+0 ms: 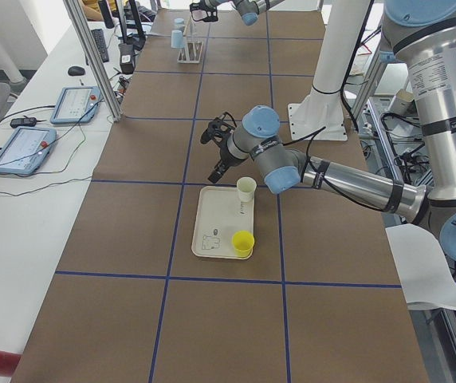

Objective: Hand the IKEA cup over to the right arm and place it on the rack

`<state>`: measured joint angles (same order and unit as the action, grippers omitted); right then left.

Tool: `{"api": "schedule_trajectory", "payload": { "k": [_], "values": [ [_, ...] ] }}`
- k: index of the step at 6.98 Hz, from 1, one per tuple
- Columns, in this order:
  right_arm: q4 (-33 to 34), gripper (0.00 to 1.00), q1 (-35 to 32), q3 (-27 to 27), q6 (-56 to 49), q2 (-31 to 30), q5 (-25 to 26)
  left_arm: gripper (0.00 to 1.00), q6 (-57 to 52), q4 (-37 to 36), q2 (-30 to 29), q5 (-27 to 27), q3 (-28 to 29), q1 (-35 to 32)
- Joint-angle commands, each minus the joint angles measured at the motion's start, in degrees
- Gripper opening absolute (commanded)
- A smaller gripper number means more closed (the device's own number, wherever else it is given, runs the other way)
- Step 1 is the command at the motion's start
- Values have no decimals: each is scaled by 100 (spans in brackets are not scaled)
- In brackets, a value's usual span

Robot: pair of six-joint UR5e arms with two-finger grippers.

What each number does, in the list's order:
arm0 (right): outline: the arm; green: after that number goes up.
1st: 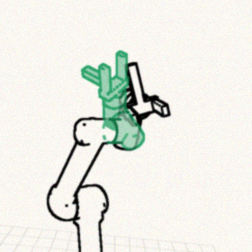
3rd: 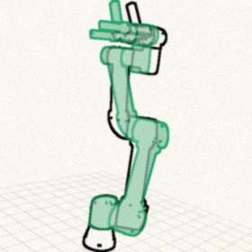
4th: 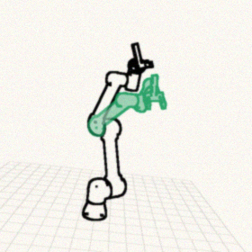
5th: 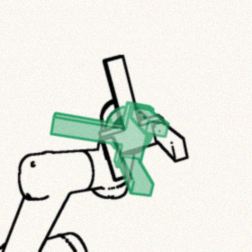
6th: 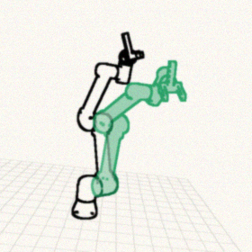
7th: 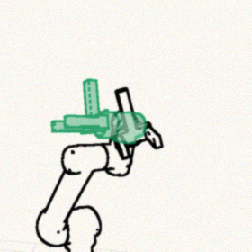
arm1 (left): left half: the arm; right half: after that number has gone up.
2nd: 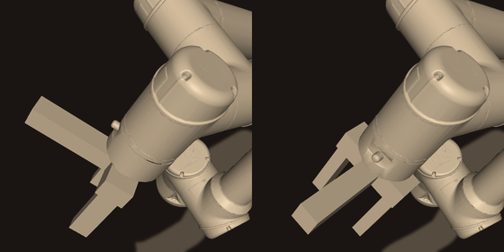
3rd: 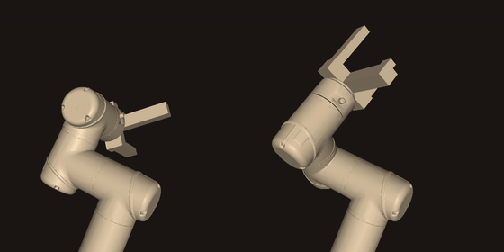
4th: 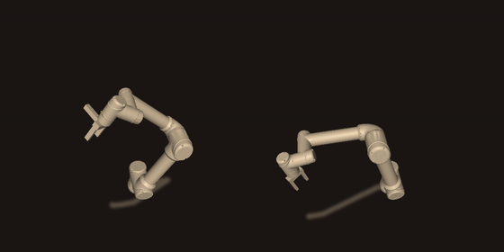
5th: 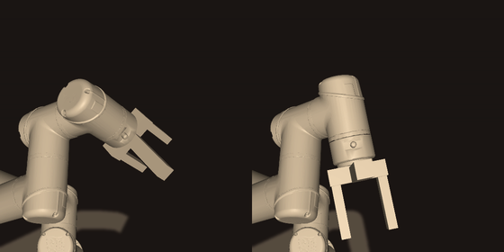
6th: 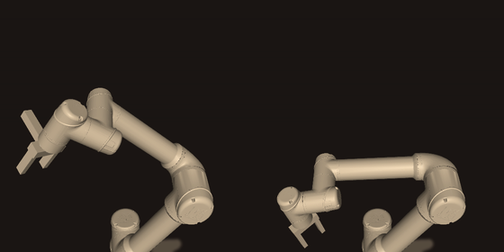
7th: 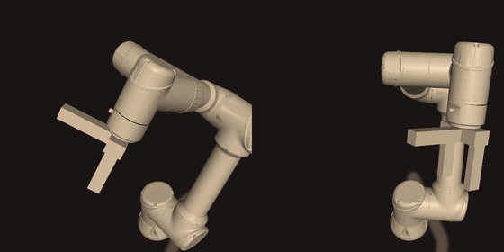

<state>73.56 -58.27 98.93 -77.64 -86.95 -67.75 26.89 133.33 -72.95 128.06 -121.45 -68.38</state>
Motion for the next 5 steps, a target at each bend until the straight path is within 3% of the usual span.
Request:
{"api": "schedule_trajectory", "payload": {
  "k": [1,2,4,5],
  "values": [
    [0,26,52,-49,-40,11,103,100,0,0,0,0,7,0],
    [0,38,70,-66,-49,37,121,100,0,0,0,0,-2,0],
    [0,78,79,-102,-6,64,122,100,0,0,0,0,7,0],
    [0,87,79,-102,-5,73,122,100,0,0,0,0,7,0]
  ]
}}
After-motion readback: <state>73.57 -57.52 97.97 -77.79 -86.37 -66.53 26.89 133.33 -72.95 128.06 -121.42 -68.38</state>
